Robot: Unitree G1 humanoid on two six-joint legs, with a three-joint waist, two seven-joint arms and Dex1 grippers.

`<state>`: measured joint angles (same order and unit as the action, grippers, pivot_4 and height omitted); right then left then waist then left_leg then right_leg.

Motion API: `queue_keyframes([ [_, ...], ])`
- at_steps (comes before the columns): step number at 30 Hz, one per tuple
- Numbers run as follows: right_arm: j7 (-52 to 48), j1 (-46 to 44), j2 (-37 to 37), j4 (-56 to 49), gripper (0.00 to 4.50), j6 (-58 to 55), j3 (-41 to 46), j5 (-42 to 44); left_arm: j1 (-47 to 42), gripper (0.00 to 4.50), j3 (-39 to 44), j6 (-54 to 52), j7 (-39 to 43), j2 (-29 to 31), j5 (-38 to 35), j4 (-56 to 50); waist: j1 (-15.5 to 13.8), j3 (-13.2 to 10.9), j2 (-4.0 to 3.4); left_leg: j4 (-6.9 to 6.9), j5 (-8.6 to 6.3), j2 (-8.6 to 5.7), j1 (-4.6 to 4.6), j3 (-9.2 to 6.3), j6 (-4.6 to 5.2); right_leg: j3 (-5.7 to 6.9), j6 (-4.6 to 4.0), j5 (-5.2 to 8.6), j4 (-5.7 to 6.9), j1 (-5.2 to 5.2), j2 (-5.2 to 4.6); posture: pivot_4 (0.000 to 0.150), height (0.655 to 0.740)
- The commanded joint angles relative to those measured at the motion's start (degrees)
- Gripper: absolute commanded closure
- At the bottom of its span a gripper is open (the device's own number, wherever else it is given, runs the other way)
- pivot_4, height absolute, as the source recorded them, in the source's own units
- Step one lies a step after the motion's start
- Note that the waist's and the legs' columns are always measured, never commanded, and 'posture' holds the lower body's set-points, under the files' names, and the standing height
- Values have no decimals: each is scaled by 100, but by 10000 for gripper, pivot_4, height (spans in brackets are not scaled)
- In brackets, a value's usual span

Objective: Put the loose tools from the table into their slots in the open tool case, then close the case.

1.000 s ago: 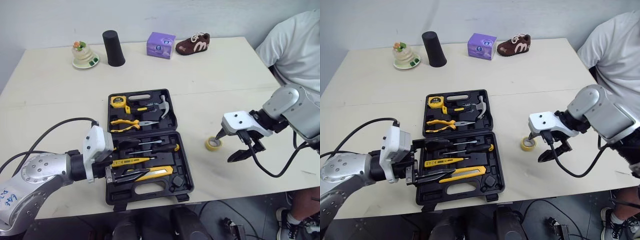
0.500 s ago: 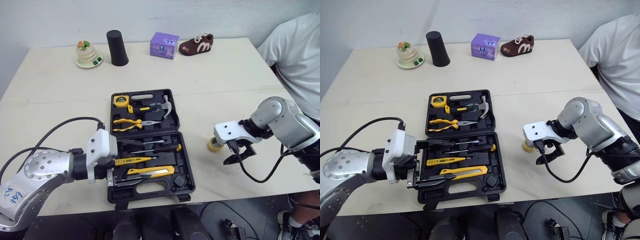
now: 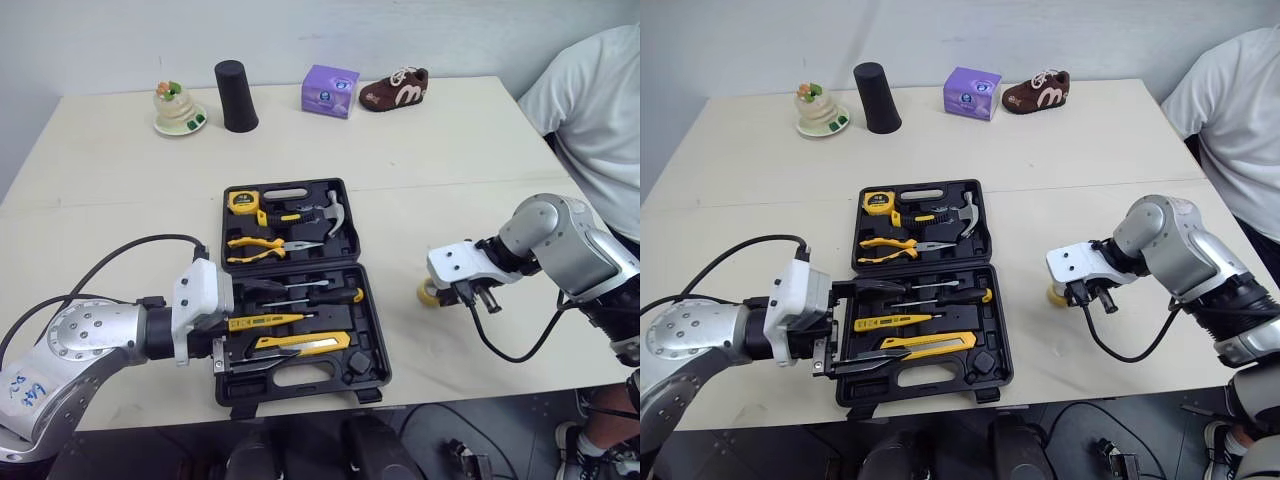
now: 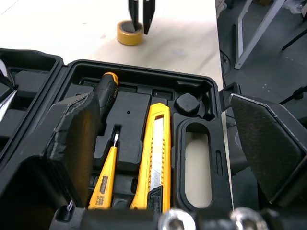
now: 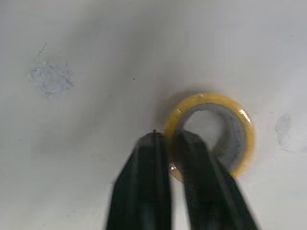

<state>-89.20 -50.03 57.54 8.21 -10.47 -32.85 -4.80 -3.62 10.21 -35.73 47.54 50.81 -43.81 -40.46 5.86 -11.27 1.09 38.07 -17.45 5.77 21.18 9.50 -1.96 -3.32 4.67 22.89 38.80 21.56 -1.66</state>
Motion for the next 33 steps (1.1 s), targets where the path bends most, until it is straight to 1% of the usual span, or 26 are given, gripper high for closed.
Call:
queue_keyframes([
  [1, -317, -18, 243, -145, 44688, 408, 171, 143, 136, 0, 293, 114, 48, -175, -301, -48, -1, 0, 0, 0, 0, 0, 0, 0, 0, 0, 0, 0, 0, 0, 0, 1500, 7400],
  [3, -330, -138, 376, -233, 44688, 616, 109, 374, 319, 0, 337, 543, 272, -188, 89, 35, 1, 0, 0, -1, 0, 0, 0, 0, 0, 0, 0, 0, 1, 0, -1, 1500, 7400],
  [5, -330, -255, 445, -412, 44688, 568, 39, 742, 437, 0, 323, 991, 457, -225, 433, 158, 24, -1, -1, -2, 0, 0, 1, 1, 0, 0, 0, 0, -1, 3, 0, 1500, 7400],
  [7, -330, -381, 433, -928, 44688, 168, -17, 1324, 632, 0, 365, 1270, 706, -182, 618, 280, 52, -1, -1, -1, 0, 2, -1, 1, 0, 0, 0, 0, 0, 0, 2, 1500, 7400],
  [9, -330, -466, 404, -1237, 44688, -71, -83, 1661, 802, 0, 370, 1453, 923, -115, 752, 362, 65, -1, -1, -5, 0, 3, -9, -3, -1, -8, -3, 0, 3, 1, 7, 1500, 7400],
  [12, -330, -472, 177, -1918, 44688, -908, -202, 2932, 1329, 0, 484, 1967, 1657, -72, 749, 390, 69, 0, -1, -9, -5, 4, -7, -13, -8, -8, -6, 1, -1, 1, 8, 1500, 7400],
  [15, -330, -504, 17, -2013, 44688, -490, -640, 2759, 1491, 0, 604, 2013, 1545, -188, 699, 401, 41, 0, 1, -4, -10, 3, 0, -27, -8, -3, -7, 2, -4, 3, 4, 1500, 7400],
  [17, -330, -582, -153, -2021, 44688, -482, -798, 2745, 1585, 0, 632, 2007, 1505, -201, 738, 375, 23, 0, 2, 6, -13, 0, 1, -32, -2, -1, -7, 1, -2, -3, -1, 1500, 7400],
  [21, -330, -600, -553, -2078, 44688, -414, -1254, 2429, 2166, 0, 737, 1965, 1315, -359, 759, 137, 49, 3, 7, 8, -21, -6, 0, -27, 11, 0, -5, 0, -2, -4, -11, 1500, 7400],
  [25, -330, -652, -556, -1950, 44688, -212, -1606, 2088, 2589, 0, 895, 1989, 1191, -458, 786, -21, 51, 4, 9, 4, -24, 0, 1, -28, 7, 1, -9, 2, -5, 2, -9, 1500, 7400],
  [27, -330, -729, -463, -1892, 44688, -62, -1793, 1974, 2664, 0, 942, 1983, 1133, -457, 823, -47, 51, 4, 9, 8, -24, 0, 0, -29, 7, 2, -9, 2, -3, 0, -9, 1500, 7400],
  [33, -330, -664, -641, -1770, 44688, -28, -1716, 1762, 2582, 0, 951, 1929, 1007, -431, 838, -34, 29, 9, 17, 14, -27, -6, -3, -30, 12, 5, -9, 2, -2, -7, -15, 1500, 7400],
])
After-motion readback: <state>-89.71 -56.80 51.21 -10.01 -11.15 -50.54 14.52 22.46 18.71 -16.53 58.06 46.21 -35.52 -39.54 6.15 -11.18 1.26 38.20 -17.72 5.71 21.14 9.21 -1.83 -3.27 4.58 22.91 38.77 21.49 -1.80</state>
